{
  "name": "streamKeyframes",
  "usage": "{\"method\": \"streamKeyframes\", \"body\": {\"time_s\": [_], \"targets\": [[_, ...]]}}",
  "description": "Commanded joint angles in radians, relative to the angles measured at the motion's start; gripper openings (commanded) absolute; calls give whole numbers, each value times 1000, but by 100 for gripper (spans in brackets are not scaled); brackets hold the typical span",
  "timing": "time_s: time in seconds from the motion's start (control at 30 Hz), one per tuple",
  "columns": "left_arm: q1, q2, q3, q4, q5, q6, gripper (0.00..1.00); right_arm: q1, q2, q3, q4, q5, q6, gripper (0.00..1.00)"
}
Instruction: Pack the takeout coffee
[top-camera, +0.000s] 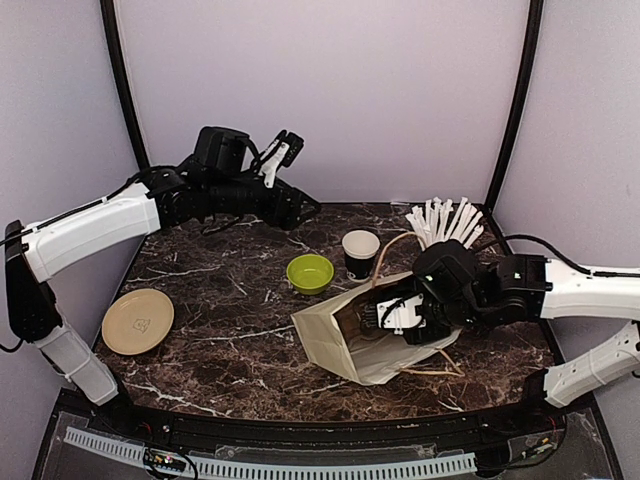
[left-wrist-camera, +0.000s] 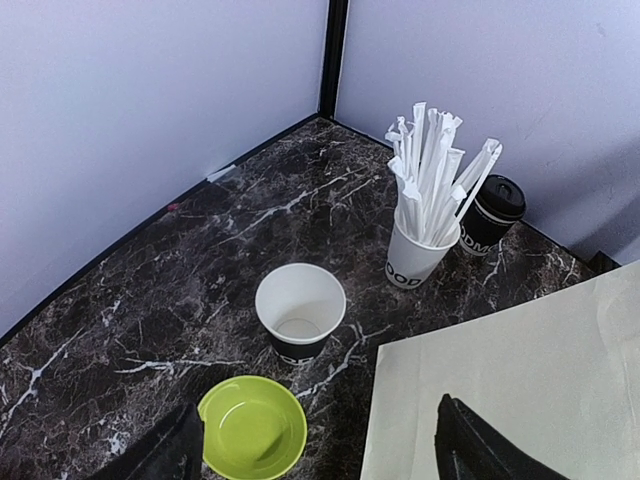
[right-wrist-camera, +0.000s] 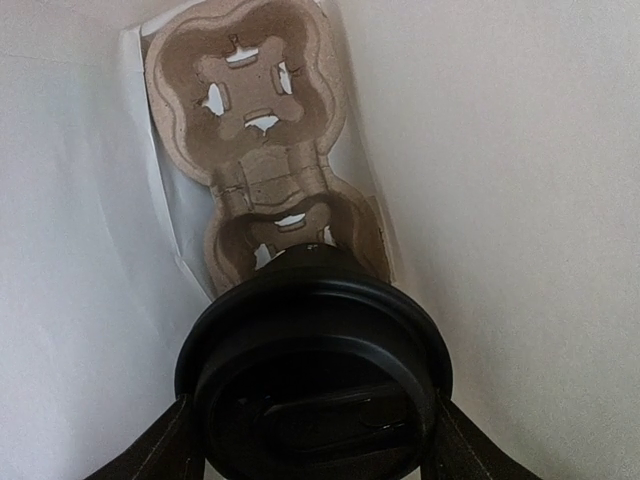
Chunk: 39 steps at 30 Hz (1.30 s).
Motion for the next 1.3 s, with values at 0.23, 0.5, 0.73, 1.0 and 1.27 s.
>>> {"method": "streamKeyframes", "body": {"time_s": [0.23, 0.5, 0.73, 1.0, 1.27], "targets": [[11, -6, -41, 49, 39, -18, 82, 6, 27, -23, 117, 13, -11, 41], [17, -14, -65, 55, 46, -19, 82, 6, 59, -44, 165, 8, -21, 41], [23, -23, -84, 62, 54, -26, 81, 4, 87, -36, 156, -10, -22, 41], [31, -30, -94, 65, 60, -27, 81, 8, 80, -25, 94, -31, -27, 40], [39, -11, -35, 22, 62, -22, 81, 8, 58, -67, 123, 5, -32, 39]]}}
